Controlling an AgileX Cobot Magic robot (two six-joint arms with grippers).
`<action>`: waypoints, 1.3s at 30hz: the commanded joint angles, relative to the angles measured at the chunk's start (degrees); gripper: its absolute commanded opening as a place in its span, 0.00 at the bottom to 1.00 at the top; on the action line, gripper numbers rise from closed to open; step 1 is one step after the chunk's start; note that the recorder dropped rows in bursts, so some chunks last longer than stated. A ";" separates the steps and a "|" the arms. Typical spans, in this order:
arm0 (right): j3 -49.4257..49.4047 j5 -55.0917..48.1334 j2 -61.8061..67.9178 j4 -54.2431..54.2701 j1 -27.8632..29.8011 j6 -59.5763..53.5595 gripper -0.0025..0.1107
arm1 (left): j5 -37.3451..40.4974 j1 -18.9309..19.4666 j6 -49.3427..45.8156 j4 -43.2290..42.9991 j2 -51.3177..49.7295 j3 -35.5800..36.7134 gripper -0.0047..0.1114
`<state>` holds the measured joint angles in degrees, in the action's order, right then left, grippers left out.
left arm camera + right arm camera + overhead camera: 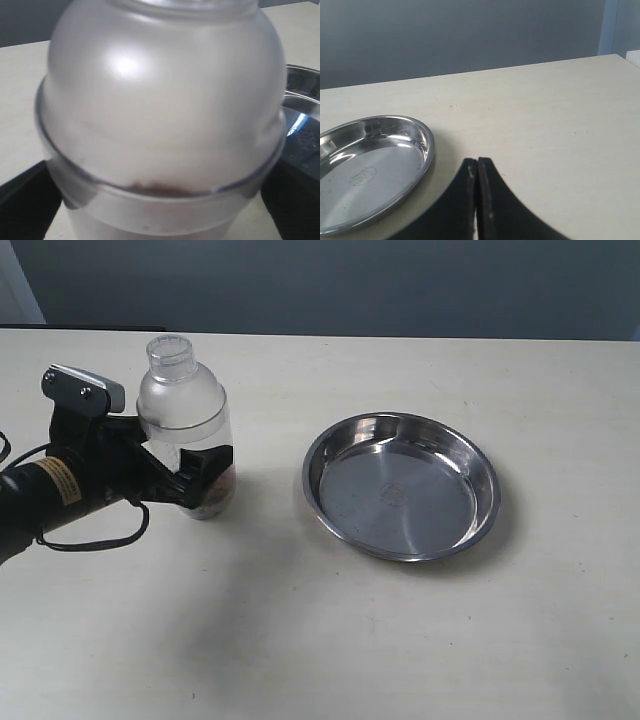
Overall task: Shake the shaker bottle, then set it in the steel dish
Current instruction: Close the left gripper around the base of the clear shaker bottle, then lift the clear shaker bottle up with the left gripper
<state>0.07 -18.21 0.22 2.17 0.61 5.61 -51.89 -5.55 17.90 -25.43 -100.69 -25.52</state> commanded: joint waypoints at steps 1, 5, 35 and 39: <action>-0.07 0.52 -0.22 -0.16 -0.07 -0.36 0.02 | -0.75 -0.33 -0.02 1.37 -0.16 -0.16 0.94; -0.07 0.52 -0.22 -0.16 -0.07 -0.36 0.02 | -0.40 -0.33 0.47 3.08 -0.16 -0.16 0.94; -0.07 0.52 -0.22 -0.16 -0.07 -0.36 0.02 | -10.56 -0.33 0.87 1.55 -10.93 -3.52 0.94; -0.07 0.52 -0.22 -0.16 -0.07 -0.36 0.02 | -12.77 -0.33 -0.64 3.23 -13.39 -3.75 0.94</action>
<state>0.07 -18.21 0.22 2.17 0.61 5.61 -62.40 -5.55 18.21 -23.93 -112.53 -28.87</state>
